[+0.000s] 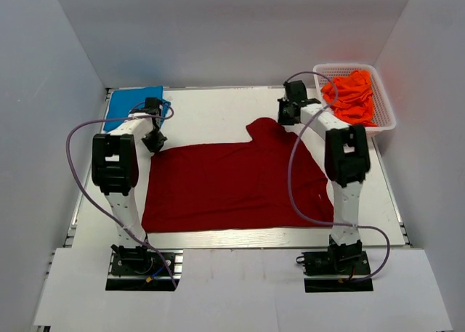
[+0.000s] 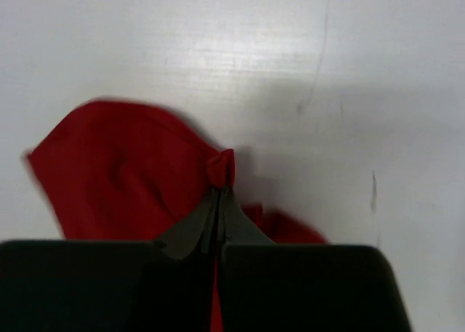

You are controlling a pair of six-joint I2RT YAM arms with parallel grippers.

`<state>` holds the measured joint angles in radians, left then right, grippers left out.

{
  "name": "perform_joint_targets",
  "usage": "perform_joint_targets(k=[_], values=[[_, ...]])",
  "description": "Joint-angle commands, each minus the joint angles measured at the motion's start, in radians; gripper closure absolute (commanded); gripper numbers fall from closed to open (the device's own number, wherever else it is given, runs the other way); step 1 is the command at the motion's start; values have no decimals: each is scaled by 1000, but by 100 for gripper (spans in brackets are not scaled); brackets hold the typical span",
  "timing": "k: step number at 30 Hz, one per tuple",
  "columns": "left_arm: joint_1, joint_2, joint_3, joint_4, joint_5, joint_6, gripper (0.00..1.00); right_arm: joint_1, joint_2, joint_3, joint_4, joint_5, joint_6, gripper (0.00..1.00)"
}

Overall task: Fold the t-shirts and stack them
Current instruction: Grap the side of the flattened tshirt furthest away from the robot with both arms, then fold the other side of the tshirt into a rectangle

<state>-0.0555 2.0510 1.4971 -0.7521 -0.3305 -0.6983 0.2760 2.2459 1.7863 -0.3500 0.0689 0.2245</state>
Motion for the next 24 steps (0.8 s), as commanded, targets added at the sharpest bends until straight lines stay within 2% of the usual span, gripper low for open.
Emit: perform_joint_targets(k=[1, 2, 3, 7, 9, 10, 12, 13, 18, 22, 23, 24], values=[[-9, -153, -70, -52, -35, 13, 100, 12, -280, -152, 127, 46, -24, 100], [-9, -176, -92, -43, -35, 13, 100, 14, -317, -262, 128, 43, -19, 100], [-9, -225, -112, -43, -35, -6, 100, 15, -435, -296, 125, 43, -8, 100], [-9, -333, -201, -67, -59, -46, 100, 31, -716, -517, 75, 52, 22, 100], [-9, -373, -224, -96, -70, -62, 100, 38, -796, -654, 52, 54, 58, 100], [-9, -386, -247, -96, -42, -72, 100, 40, -925, -712, 13, 58, 67, 100], [-9, -443, -280, -108, -16, -87, 100, 45, -983, -789, -32, 58, 97, 100], [-9, -462, -314, -122, -16, -98, 100, 45, -1084, -835, -50, 58, 113, 100], [3, -574, -422, -217, -80, -176, 100, 54, -1314, -982, -203, 28, 148, 100], [3, -638, -508, -276, -81, -207, 100, 61, -1427, -1073, -305, -4, 219, 100], [3, -638, -520, -276, -53, -207, 84, 63, -1481, -1105, -320, -4, 240, 100], [3, -638, -544, -286, -42, -207, 75, 60, -1496, -1120, -355, 0, 255, 100]])
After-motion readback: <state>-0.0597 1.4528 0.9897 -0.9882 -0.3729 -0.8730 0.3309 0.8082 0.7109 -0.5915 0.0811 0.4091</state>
